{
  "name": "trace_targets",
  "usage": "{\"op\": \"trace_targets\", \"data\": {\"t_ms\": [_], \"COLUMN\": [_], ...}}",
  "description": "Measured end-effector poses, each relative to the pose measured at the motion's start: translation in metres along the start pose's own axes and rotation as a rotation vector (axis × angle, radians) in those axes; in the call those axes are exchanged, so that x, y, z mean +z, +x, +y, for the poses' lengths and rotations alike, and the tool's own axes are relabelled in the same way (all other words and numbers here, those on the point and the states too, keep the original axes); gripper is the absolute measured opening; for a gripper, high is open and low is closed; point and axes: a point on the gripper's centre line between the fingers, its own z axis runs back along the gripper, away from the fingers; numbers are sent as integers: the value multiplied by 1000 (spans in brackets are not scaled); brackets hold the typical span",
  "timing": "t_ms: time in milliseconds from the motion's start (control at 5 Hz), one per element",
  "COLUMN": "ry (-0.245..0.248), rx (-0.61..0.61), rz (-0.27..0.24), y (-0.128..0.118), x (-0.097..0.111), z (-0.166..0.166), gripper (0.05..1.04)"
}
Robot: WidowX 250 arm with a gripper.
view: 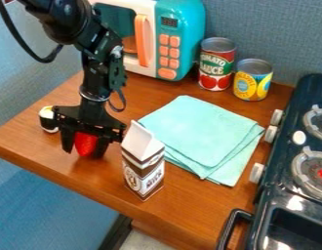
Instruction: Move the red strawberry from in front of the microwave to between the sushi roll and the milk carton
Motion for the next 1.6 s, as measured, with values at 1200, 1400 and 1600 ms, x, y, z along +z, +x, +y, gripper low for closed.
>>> {"op": "trace_targets", "data": {"t_ms": [1200, 1400, 1600], "ry": [-1, -100, -174], "rx": [20, -19, -55], "rz": [-45, -117, -155], "y": [-14, -10, 8], "x": [24, 54, 78], "z": [6, 2, 0], "gripper": [1001, 1001, 1001]}}
